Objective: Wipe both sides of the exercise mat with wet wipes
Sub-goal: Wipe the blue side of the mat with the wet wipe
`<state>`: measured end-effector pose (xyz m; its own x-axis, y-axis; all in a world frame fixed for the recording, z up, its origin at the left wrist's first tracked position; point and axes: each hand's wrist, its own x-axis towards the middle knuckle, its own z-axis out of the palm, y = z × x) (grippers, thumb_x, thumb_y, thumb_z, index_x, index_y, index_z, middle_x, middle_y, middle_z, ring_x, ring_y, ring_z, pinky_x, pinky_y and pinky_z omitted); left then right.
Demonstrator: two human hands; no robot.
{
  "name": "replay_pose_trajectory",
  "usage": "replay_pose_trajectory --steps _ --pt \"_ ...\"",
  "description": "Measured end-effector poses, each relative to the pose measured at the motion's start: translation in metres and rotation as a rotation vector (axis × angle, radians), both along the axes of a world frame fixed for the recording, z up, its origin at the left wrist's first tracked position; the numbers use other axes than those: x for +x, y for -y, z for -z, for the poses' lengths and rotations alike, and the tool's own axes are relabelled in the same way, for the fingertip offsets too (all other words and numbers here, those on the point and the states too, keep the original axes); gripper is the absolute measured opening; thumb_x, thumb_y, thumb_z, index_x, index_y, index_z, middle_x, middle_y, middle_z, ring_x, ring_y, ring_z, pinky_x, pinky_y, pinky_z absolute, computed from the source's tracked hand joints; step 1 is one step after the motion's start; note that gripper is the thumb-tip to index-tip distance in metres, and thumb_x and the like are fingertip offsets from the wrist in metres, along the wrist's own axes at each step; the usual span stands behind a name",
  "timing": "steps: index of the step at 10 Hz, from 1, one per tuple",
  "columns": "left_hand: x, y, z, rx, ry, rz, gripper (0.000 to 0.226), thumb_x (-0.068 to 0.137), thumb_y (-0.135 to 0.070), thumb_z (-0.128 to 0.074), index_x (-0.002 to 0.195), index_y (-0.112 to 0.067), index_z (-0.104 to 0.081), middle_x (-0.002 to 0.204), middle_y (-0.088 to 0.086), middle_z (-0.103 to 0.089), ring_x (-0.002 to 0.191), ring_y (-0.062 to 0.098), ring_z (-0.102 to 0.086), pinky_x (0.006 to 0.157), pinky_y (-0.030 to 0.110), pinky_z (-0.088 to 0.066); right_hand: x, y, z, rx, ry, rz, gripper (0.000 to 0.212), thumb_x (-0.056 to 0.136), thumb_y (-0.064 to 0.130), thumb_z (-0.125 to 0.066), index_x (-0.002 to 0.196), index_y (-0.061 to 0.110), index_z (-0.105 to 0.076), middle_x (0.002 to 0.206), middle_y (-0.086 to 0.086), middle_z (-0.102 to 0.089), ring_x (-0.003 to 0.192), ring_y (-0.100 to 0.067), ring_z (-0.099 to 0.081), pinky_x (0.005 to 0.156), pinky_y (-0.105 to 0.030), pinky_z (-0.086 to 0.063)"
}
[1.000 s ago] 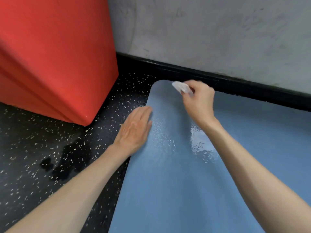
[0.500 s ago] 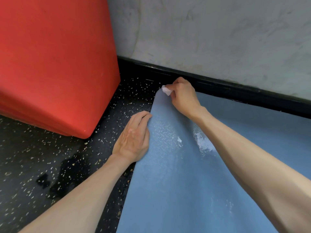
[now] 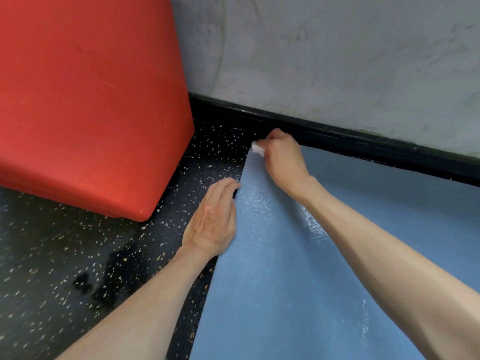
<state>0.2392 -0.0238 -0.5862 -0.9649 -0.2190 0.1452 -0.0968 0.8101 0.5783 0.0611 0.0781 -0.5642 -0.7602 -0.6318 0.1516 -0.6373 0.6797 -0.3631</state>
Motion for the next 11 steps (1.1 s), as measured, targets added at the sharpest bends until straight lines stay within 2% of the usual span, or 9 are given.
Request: replay_pose_trajectory --steps 1,2,4,5,7,8,9,10,11 --pt "-0.001 -0.001 0.001 0.014 0.002 0.002 0.04 0.092 0.006 -0.046 0.131 0.0 -0.052 0.137 0.007 -0.049 0.128 0.013 -0.039 0.113 0.011 -0.019 0.049 -0.022 0.001 -0.032 -0.023 -0.134 0.032 0.083 0.012 -0.037 0.083 -0.002 -0.066 0.083 -0.016 -0.056 0.071 -0.032 -0.052 0.057 -0.033 -0.043" --pt "-0.002 -0.001 0.004 0.015 0.006 0.008 0.042 0.091 0.007 -0.046 0.131 0.001 -0.051 0.137 0.009 -0.049 0.129 0.015 -0.038 0.114 0.017 -0.021 0.052 -0.029 0.0 0.067 -0.034 -0.28 0.032 0.092 0.013 -0.039 0.106 0.001 -0.066 0.102 -0.013 -0.055 0.09 -0.028 -0.048 0.069 -0.027 -0.029" --pt "-0.001 0.001 0.002 0.019 0.004 0.001 0.043 0.09 0.007 -0.044 0.132 0.0 -0.051 0.138 0.007 -0.048 0.13 0.014 -0.037 0.114 0.015 -0.021 0.024 0.006 -0.001 -0.001 -0.075 -0.048 0.022 0.096 0.015 -0.055 0.083 0.0 -0.063 0.093 -0.012 -0.054 0.084 -0.026 -0.041 0.066 -0.034 -0.04" --pt "-0.002 -0.001 0.002 0.039 0.001 -0.001 0.043 0.088 0.003 -0.041 0.13 0.0 -0.052 0.137 0.007 -0.048 0.128 0.014 -0.038 0.113 0.013 -0.02 0.061 -0.017 0.001 -0.048 -0.008 -0.133 0.015 0.085 -0.007 -0.059 0.091 0.0 -0.071 0.092 -0.02 -0.057 0.084 -0.034 -0.052 0.071 -0.036 -0.044" --pt "-0.003 0.0 0.002 0.028 0.013 0.004 0.04 0.091 0.006 -0.045 0.13 0.0 -0.052 0.137 0.007 -0.048 0.128 0.014 -0.038 0.112 0.014 -0.022 0.022 -0.005 -0.007 0.034 0.013 -0.131 0.032 0.094 -0.001 -0.044 0.117 0.003 -0.065 0.113 -0.021 -0.055 0.099 -0.032 -0.052 0.078 -0.031 -0.037" --pt "-0.003 0.0 0.003 0.026 0.0 0.0 0.041 0.091 0.005 -0.043 0.13 0.0 -0.052 0.137 0.006 -0.048 0.129 0.014 -0.038 0.113 0.012 -0.02 0.023 0.0 -0.002 0.056 -0.039 -0.031 0.026 0.095 0.009 -0.044 0.105 0.003 -0.067 0.102 -0.017 -0.055 0.092 -0.034 -0.053 0.066 -0.027 -0.035" --pt "-0.003 -0.001 0.003 0.037 -0.008 0.003 0.044 0.09 -0.007 -0.033 0.129 0.0 -0.052 0.136 0.008 -0.049 0.127 0.015 -0.039 0.112 0.012 -0.02 0.081 -0.022 -0.003 -0.014 0.003 -0.157 0.033 0.086 0.018 -0.036 0.083 0.002 -0.064 0.082 -0.012 -0.052 0.067 -0.03 -0.049 0.051 -0.029 -0.034" --pt "-0.004 -0.001 0.004 0.032 -0.01 0.012 0.046 0.09 -0.011 -0.03 0.128 0.0 -0.053 0.135 0.008 -0.049 0.125 0.016 -0.04 0.111 0.014 -0.023 0.086 -0.034 -0.008 -0.042 0.001 -0.27 0.037 0.089 0.016 -0.034 0.088 0.003 -0.069 0.087 -0.013 -0.055 0.067 -0.029 -0.05 0.053 -0.031 -0.043" --pt "-0.003 0.0 0.004 0.027 0.003 0.003 0.041 0.091 0.001 -0.04 0.13 -0.001 -0.051 0.137 0.006 -0.048 0.127 0.015 -0.038 0.111 0.013 -0.021 0.036 -0.015 -0.003 -0.012 -0.023 -0.144 0.027 0.095 0.004 -0.045 0.111 0.003 -0.067 0.107 -0.018 -0.055 0.091 -0.032 -0.053 0.072 -0.029 -0.038"
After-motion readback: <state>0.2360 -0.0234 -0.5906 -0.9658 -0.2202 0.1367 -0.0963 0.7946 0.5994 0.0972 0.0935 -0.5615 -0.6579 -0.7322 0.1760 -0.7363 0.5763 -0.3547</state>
